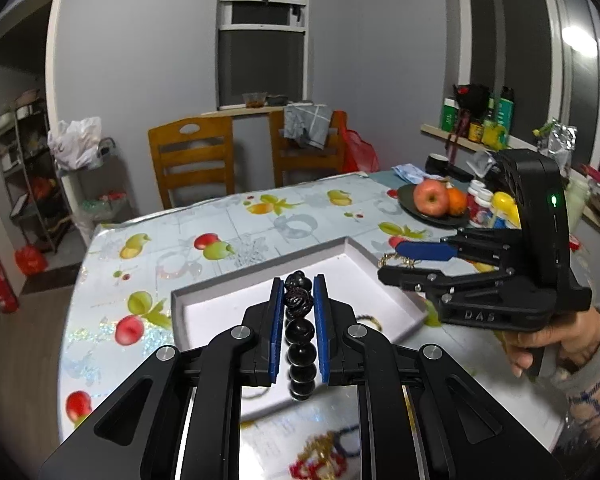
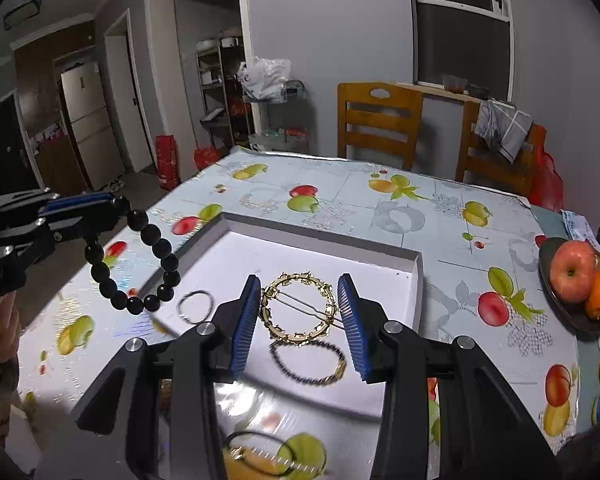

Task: Organize jewelry
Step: 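Carry the gold clip and black bead bracelet into the tray and open both grippers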

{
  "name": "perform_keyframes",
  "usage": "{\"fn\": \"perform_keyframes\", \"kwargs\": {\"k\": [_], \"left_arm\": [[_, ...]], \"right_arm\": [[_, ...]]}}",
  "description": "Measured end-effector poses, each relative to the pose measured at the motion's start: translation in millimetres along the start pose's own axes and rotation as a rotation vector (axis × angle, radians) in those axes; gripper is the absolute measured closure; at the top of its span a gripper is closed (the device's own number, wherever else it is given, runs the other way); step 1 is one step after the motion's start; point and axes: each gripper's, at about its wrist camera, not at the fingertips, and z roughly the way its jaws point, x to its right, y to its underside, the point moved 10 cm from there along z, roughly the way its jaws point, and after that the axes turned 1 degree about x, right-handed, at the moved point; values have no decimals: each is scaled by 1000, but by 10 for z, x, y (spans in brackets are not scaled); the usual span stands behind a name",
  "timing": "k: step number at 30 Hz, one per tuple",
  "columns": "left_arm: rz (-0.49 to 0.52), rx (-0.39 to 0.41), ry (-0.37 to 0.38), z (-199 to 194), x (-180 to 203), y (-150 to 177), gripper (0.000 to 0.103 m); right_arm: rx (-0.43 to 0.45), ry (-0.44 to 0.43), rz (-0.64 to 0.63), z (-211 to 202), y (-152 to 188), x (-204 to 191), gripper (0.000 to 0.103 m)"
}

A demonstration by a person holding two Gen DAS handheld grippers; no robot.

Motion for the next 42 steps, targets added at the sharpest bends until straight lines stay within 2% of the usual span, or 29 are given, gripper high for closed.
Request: {"fn": "perform_keyframes", "kwargs": {"k": [7,14,22,27,29,32,40,42], "left_arm": [[-80,-20,19,453,-246,24,88],[-136,-51,40,791,-438,156,88],[-103,-83,67,975,-397,208,88],[-95,-154,16,1178,-587,370,88],[-79,-193,-47,1269,-740,465,87],[-76,-243,-91,1344,-877,574,87],[-52,-334,-123,1450,-962,771,87],[-53,-331,-128,1444,-962,786,76]], "right_arm": [[-47,1,43,436,81,157,63],[-131,20,53,814,272,302,63],[-204,38,34,1024,338,371,63],[-256,41,18,1164,398,369,63],[-277,40,17,1208,428,373,63],[-298,46,18,1249,446,412,63],[-355,69,16,1323,551,477,63],[-358,81,7,1331,568,480,63]]}}
